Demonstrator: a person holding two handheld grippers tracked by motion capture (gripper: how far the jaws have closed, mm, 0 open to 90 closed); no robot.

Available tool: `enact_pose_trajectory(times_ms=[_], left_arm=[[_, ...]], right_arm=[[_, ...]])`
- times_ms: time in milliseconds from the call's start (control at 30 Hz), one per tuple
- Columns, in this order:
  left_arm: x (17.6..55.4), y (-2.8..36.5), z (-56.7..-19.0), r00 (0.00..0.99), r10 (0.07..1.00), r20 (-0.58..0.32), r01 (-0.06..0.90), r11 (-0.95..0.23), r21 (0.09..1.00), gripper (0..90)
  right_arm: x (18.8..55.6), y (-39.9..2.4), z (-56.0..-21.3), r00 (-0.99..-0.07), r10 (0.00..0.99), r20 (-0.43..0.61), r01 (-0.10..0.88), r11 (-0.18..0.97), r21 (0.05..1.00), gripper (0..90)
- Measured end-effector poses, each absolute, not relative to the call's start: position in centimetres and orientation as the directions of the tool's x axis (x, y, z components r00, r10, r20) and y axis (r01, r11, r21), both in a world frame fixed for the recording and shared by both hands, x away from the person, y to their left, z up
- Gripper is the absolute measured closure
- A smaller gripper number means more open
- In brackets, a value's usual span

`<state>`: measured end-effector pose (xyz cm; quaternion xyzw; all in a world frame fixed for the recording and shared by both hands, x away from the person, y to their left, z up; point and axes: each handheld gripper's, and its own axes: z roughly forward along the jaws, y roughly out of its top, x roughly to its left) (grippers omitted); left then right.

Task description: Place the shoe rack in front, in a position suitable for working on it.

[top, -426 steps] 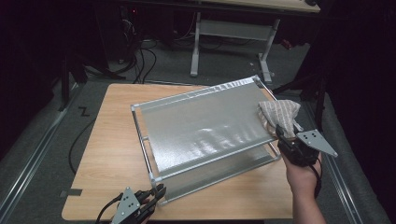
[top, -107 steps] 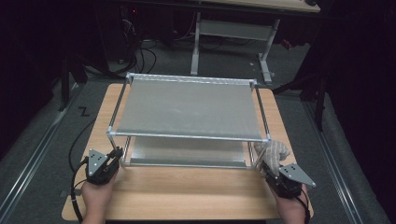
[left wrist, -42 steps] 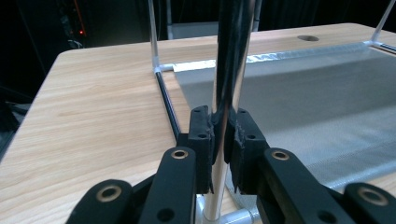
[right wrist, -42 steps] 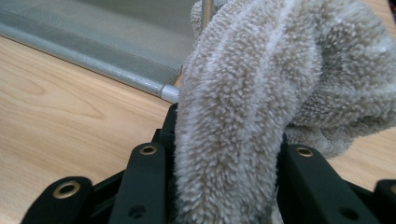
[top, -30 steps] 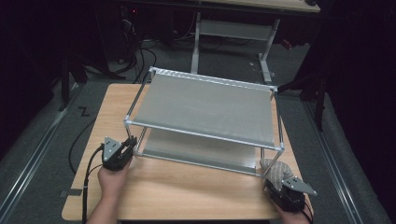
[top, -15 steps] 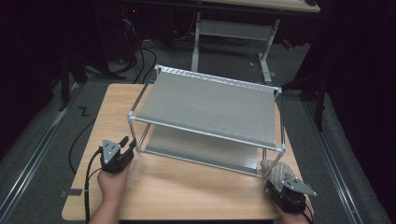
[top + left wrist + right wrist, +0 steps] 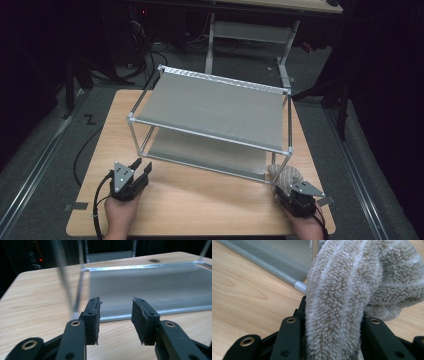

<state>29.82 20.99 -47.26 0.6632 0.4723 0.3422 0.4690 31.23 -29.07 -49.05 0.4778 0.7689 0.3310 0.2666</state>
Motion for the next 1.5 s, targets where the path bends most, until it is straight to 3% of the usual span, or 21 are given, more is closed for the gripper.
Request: enact_pose_trajectory(times_ms=[267, 467, 600, 967, 1300, 1500], left_arm=[[27.2, 19.0, -47.7, 0.411, 0.912, 0.022, 0.292, -0.154, 0.944, 52.4], [27.8, 19.1, -48.5, 0.415, 0.909, -0.042, 0.331, -0.108, 0.938, 50.1], [28.0, 19.2, -48.4, 0.444, 0.887, -0.127, 0.353, -0.043, 0.935, 43.4], [27.6, 18.6, -48.1, 0.479, 0.873, -0.096, 0.340, -0.083, 0.937, 39.3], [26.9, 15.5, -48.0, 0.582, 0.813, -0.030, 0.305, -0.184, 0.934, 37.4], [27.0, 13.3, -48.0, 0.632, 0.773, -0.057, 0.321, -0.194, 0.927, 37.4]], right_arm=[[31.5, -27.9, -49.1, -0.451, 0.887, -0.094, 0.538, 0.354, 0.765, 64.3], [31.3, -26.8, -49.1, -0.473, 0.878, -0.077, 0.539, 0.357, 0.763, 64.3], [31.3, -25.7, -49.2, -0.500, 0.863, -0.075, 0.530, 0.374, 0.761, 64.1], [30.9, -23.2, -49.3, -0.559, 0.826, -0.076, 0.505, 0.411, 0.759, 63.9], [30.0, -19.7, -49.5, -0.656, 0.750, -0.079, 0.451, 0.474, 0.756, 63.8], [29.2, -17.6, -49.5, -0.726, 0.685, -0.066, 0.410, 0.508, 0.757, 63.8]])
